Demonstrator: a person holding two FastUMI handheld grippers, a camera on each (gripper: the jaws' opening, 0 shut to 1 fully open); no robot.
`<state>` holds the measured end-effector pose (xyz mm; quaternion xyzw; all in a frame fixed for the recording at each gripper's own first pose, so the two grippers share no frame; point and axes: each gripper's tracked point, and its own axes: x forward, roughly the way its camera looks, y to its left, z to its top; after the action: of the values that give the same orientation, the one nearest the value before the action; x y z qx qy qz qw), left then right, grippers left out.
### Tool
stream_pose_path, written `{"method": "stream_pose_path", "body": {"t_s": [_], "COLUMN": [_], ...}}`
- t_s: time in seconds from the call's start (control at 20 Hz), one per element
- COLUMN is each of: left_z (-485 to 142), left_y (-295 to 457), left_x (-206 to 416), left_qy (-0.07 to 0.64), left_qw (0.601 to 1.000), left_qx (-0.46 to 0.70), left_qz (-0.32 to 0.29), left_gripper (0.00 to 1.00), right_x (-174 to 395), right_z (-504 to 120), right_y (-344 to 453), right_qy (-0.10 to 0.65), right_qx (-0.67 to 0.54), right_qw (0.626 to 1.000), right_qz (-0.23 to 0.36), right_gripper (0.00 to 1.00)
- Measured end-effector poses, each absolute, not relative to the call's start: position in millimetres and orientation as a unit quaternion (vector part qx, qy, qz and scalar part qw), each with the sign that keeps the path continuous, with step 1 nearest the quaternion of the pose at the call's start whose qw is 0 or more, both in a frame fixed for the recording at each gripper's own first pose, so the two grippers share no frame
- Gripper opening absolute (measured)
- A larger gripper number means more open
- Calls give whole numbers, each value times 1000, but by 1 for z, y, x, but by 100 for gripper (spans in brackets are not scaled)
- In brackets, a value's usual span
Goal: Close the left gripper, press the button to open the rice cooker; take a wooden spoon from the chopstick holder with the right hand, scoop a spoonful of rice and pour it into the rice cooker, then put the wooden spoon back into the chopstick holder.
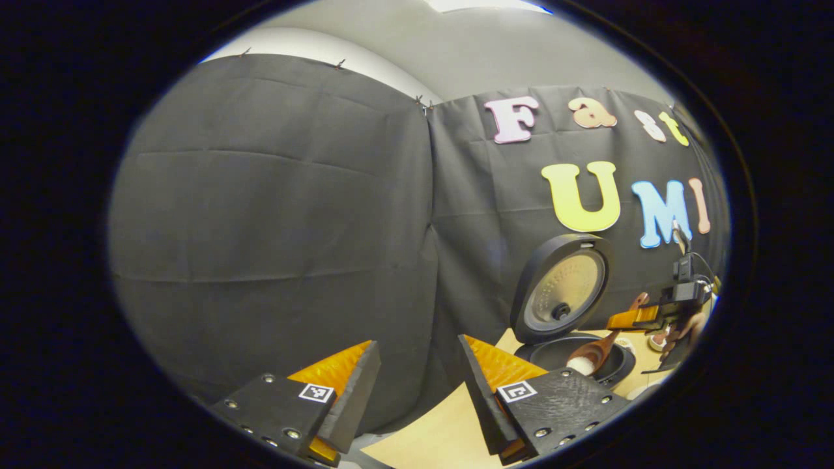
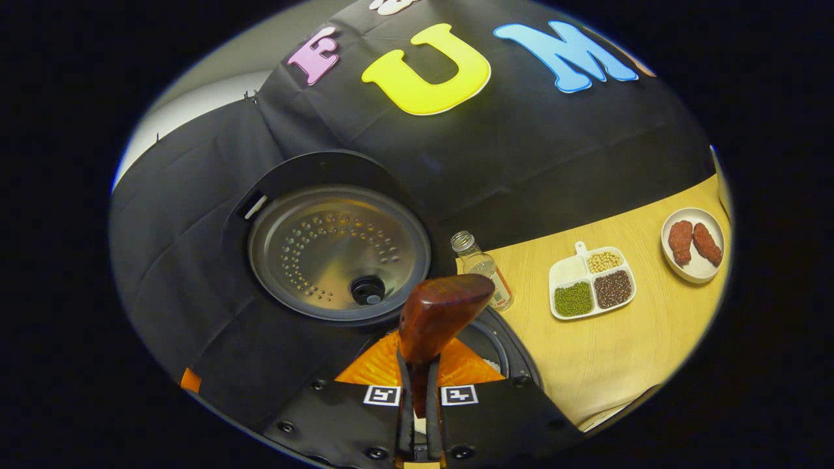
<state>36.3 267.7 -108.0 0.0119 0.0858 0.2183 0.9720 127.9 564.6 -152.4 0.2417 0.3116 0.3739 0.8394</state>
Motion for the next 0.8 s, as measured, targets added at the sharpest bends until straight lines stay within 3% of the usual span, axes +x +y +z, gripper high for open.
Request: {"method": "stream_pose_path", "body": {"t_s": [0.55,0.8], "left_z": [-116,-118], "left_y": [258,255], "left_x": [49,55], "left_qy": [91,90], "left_qw": [974,976], "left_qx": [8,9], "left_qz": [205,200], "left_gripper": [75,75], "right_x": [127,117], "right_z": [-142,-130], "right_y": [560,564], "right_qy": [229,152], "right_qx": [131,47], "right_qw": [879,893], "right_qz": [396,422], "right_gripper": [8,8]}}
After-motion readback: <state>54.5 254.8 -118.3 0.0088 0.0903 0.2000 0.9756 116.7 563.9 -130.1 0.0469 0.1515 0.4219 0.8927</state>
